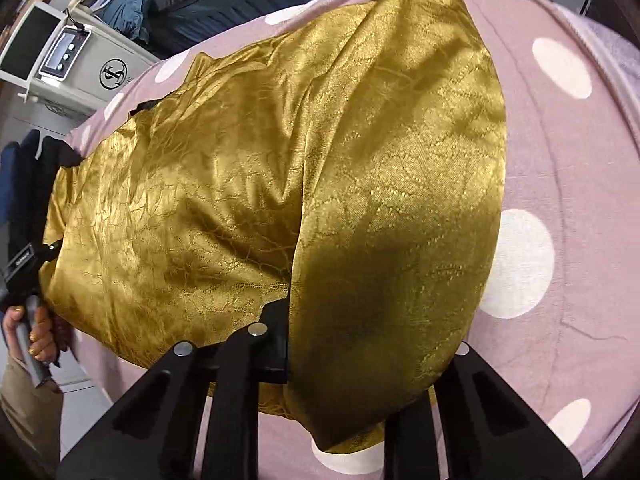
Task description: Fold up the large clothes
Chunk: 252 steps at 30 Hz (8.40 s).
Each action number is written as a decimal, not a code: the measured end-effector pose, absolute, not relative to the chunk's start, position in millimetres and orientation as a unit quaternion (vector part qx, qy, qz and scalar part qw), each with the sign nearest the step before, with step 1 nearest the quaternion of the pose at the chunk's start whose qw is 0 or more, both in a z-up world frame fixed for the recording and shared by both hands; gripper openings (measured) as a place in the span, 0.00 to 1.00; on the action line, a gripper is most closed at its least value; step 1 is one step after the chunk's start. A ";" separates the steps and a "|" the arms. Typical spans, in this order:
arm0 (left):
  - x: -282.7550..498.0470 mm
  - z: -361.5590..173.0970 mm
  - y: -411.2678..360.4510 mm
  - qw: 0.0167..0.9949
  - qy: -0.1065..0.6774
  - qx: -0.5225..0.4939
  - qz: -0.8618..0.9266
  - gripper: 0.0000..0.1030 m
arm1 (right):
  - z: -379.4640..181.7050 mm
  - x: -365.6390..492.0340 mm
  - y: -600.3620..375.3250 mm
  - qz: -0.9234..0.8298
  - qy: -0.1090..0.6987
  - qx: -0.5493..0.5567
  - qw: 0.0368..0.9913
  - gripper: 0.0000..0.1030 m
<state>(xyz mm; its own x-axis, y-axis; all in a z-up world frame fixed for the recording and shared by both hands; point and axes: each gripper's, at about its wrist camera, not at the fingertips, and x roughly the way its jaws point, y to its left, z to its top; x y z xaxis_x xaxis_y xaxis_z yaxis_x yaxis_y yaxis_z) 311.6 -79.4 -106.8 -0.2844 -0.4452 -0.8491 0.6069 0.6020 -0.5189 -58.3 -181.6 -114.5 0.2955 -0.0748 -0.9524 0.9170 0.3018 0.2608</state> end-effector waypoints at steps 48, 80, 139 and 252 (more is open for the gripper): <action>-159.1 -98.6 -263.8 0.440 0.588 0.279 -0.619 0.46 | -3.2 -546.9 -120.3 -0.686 0.236 0.490 0.483 0.43; -262.2 5.8 -160.9 0.511 0.352 0.447 -0.644 0.94 | 35.2 -335.5 -79.9 -0.644 0.441 0.348 0.520 0.88; -273.9 -4.2 -137.5 0.484 0.359 0.496 -0.626 0.94 | 32.8 -345.0 -55.2 -0.643 0.441 0.371 0.505 0.88; -279.2 1.7 -126.6 0.490 0.336 0.498 -0.631 0.94 | 26.9 -334.8 -52.5 -0.632 0.447 0.372 0.512 0.88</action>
